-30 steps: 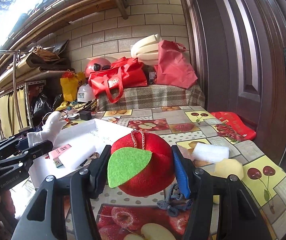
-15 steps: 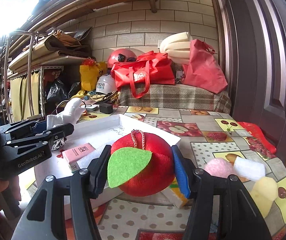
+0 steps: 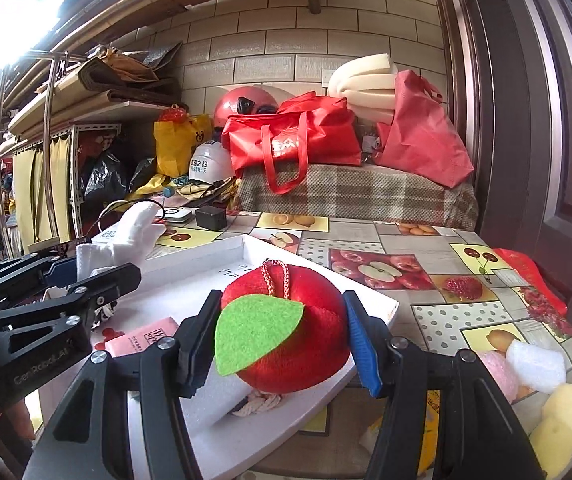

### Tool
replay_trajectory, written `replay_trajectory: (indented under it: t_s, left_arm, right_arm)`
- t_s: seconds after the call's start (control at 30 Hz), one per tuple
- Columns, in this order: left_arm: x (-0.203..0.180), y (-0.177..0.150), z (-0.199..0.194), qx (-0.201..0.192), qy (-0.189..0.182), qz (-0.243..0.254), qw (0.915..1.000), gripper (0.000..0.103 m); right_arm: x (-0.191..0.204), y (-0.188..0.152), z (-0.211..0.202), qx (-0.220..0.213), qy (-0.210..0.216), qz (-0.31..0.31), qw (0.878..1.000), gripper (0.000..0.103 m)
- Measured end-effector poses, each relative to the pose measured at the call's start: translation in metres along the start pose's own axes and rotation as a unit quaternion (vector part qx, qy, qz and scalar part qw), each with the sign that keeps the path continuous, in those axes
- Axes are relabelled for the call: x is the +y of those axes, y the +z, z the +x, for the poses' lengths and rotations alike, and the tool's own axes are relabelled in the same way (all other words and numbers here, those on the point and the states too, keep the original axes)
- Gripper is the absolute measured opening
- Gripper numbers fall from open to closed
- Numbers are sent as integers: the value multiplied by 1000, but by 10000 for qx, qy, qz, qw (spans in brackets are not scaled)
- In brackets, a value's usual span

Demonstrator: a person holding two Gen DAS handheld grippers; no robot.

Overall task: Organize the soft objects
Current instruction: 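Open the left gripper to drop the glove in the box while right drops the apple plush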

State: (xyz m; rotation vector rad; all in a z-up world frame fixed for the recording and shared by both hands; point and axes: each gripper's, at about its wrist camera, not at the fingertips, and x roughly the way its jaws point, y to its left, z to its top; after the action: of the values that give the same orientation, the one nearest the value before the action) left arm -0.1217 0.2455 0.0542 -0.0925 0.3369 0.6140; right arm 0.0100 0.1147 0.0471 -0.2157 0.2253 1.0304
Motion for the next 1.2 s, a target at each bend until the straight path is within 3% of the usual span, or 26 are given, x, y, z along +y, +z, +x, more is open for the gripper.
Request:
replay_trajectory:
  t_s: [0.33, 0.57, 0.63, 0.67, 0.7, 0.77, 0.87, 1.0, 1.2]
  left_arm:
    - [-3, 3, 10, 164, -132, 79, 9997, 33]
    - [-4, 4, 13, 214, -154, 108, 9996, 35]
    - [-5, 4, 11, 168, -70, 121, 9998, 46]
    - [-6, 3, 10, 130, -13, 134, 9998, 69]
    - [-7, 3, 8, 85, 35, 145, 9999, 93]
    - [-5, 3, 4, -35, 213, 111, 9997, 103]
    - [0, 2, 1, -99, 226, 13, 9997, 103]
    - [1, 2, -1, -141, 242, 0, 9996, 103]
    - [6, 2, -5, -241, 272, -119, 9993, 103]
  right_arm:
    - [-6, 11, 37, 204, -167, 105, 9996, 60]
    - [-11, 12, 46, 352, -118, 249, 9990, 66]
    - [-9, 13, 45, 312, -118, 210, 9992, 77]
    - [-7, 12, 44, 287, -123, 170, 9994, 86]
    - [-5, 13, 43, 256, -139, 119, 9995, 86]
    - [-3, 13, 40, 188, -198, 59, 9996, 88]
    - [-7, 13, 40, 187, -336, 142, 9992, 103]
    - [-15, 14, 41, 186, -290, 333, 9989, 103]
    - [-5, 13, 32, -23, -362, 119, 9993, 103]
